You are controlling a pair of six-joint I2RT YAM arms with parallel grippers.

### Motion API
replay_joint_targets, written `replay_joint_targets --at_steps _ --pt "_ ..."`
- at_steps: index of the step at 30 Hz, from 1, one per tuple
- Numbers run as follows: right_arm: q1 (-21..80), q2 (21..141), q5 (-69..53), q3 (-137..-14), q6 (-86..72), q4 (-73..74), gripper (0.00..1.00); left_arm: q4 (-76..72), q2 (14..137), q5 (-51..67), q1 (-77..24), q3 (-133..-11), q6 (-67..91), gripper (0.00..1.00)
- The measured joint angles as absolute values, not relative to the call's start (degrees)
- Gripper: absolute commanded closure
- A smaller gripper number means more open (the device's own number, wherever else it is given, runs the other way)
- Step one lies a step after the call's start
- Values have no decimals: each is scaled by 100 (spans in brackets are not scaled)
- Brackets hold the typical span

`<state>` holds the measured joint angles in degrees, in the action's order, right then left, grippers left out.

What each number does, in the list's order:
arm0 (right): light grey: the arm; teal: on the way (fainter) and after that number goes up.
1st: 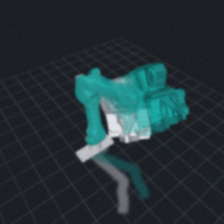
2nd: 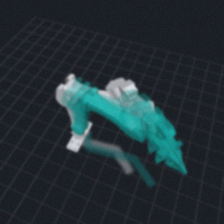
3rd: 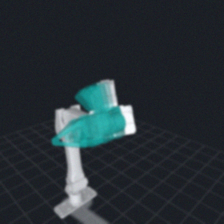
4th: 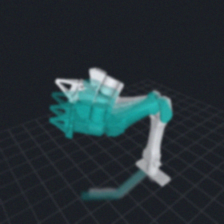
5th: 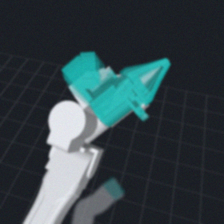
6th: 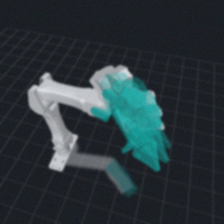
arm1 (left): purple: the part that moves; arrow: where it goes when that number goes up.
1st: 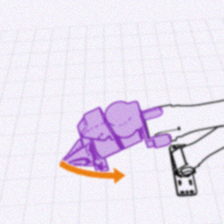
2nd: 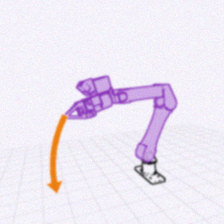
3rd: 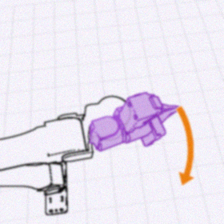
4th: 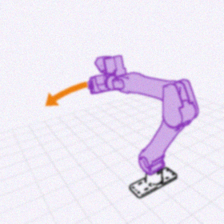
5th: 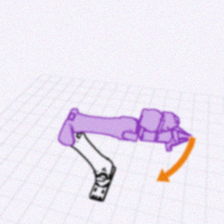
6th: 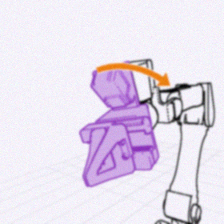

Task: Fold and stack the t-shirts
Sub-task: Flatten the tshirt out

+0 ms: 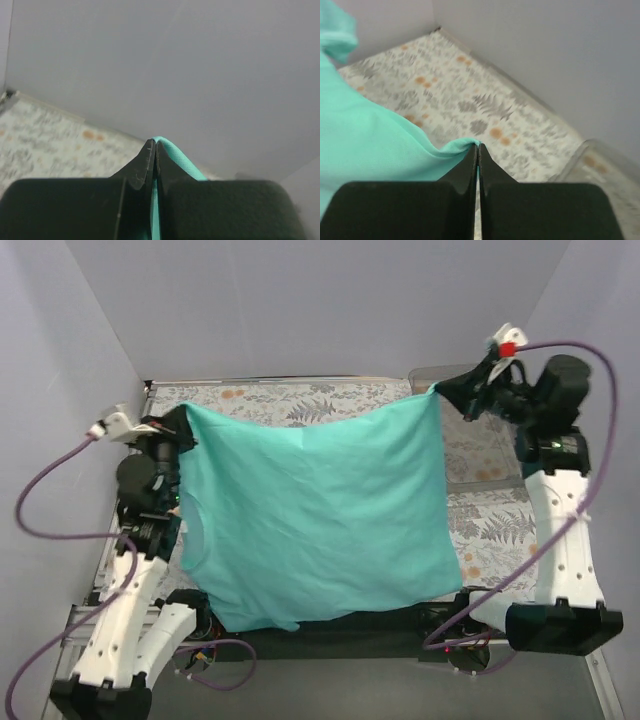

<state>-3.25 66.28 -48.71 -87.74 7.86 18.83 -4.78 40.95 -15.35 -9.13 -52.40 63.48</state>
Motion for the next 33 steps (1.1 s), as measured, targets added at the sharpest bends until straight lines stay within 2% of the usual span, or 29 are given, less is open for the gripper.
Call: replay_joint_targets --at_steps 4,7,16,23,33 --pt "412 7262 -4711 -7046 947 1103 99 -867 5159 -1619 -910 -3962 6392 100" --pt "875 8154 -4473 -6639 1164 821 99 -1173 6141 -1678 -888 -3559 6445 100" --pt "1057 11026 -2985 -8066 1249 290 99 -1809 8908 -1564 -539 -4248 6737 100" --pt "1048 11764 -2067 -8890 1162 298 99 -1798 10208 -1337 -174 -5360 6810 100" --pt "1046 11937 -1610 -9209 1063 316 99 -1710 10809 -908 -60 -5948 6731 100"
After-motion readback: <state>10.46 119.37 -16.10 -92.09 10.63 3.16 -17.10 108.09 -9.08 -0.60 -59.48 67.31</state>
